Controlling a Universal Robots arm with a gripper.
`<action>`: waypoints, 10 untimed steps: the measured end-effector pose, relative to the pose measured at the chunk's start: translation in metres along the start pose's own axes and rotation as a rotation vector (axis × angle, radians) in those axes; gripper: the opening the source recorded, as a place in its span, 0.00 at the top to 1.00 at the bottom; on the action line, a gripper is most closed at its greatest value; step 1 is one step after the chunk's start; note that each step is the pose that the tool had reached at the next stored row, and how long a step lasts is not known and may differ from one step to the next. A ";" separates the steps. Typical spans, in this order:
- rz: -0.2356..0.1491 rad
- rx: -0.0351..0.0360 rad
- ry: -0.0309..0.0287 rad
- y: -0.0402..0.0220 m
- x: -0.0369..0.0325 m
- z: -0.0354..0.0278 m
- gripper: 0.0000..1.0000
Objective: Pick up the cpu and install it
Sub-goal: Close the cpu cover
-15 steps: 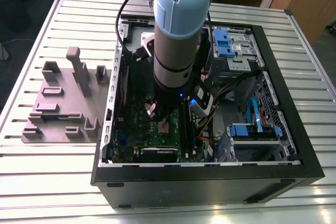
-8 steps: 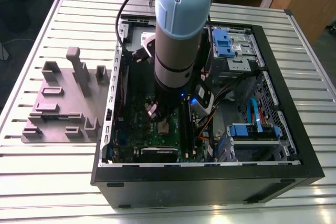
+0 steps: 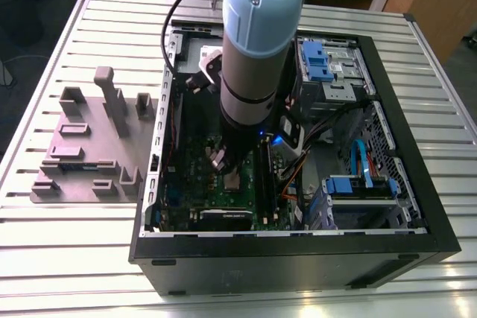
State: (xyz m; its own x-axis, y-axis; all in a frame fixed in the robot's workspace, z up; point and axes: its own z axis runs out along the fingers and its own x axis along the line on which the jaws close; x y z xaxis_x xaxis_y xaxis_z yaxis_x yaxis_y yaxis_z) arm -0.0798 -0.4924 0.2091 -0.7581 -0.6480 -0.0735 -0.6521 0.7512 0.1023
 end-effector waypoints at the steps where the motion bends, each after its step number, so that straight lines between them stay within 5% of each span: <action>1: -0.005 -0.0098 -0.0076 -0.0002 -0.0002 0.0000 0.90; 4: -0.009 -0.0501 -0.0432 -0.0006 -0.0005 -0.0001 0.90; 5: -0.009 -0.0565 -0.0496 -0.0007 -0.0006 -0.0001 0.90; 10: -0.009 -0.0568 -0.0499 -0.0031 -0.0047 0.0002 0.90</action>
State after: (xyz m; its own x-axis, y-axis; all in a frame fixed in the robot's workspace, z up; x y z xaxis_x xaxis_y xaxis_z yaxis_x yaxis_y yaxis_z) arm -0.0742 -0.4917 0.2089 -0.7527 -0.6466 -0.1239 -0.6582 0.7362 0.1574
